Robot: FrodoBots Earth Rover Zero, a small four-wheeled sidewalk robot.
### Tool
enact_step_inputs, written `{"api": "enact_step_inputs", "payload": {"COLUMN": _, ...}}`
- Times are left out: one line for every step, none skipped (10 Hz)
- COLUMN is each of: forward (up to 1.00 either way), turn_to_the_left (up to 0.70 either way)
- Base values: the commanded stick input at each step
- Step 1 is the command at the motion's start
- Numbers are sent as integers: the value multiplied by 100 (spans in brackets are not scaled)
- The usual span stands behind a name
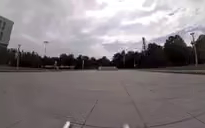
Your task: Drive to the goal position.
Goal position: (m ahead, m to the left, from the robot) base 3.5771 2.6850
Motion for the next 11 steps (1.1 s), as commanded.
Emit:
{"api": "enact_step_inputs", "payload": {"forward": 70, "turn_to_the_left": 0}}
{"api": "enact_step_inputs", "payload": {"forward": 70, "turn_to_the_left": 0}}
{"api": "enact_step_inputs", "payload": {"forward": 70, "turn_to_the_left": 0}}
{"api": "enact_step_inputs", "payload": {"forward": 70, "turn_to_the_left": 0}}
{"api": "enact_step_inputs", "payload": {"forward": 70, "turn_to_the_left": 0}}
{"api": "enact_step_inputs", "payload": {"forward": 70, "turn_to_the_left": 0}}
{"api": "enact_step_inputs", "payload": {"forward": 70, "turn_to_the_left": 0}}
{"api": "enact_step_inputs", "payload": {"forward": 70, "turn_to_the_left": 0}}
{"api": "enact_step_inputs", "payload": {"forward": 70, "turn_to_the_left": 0}}
{"api": "enact_step_inputs", "payload": {"forward": 70, "turn_to_the_left": 0}}
{"api": "enact_step_inputs", "payload": {"forward": 70, "turn_to_the_left": 0}}
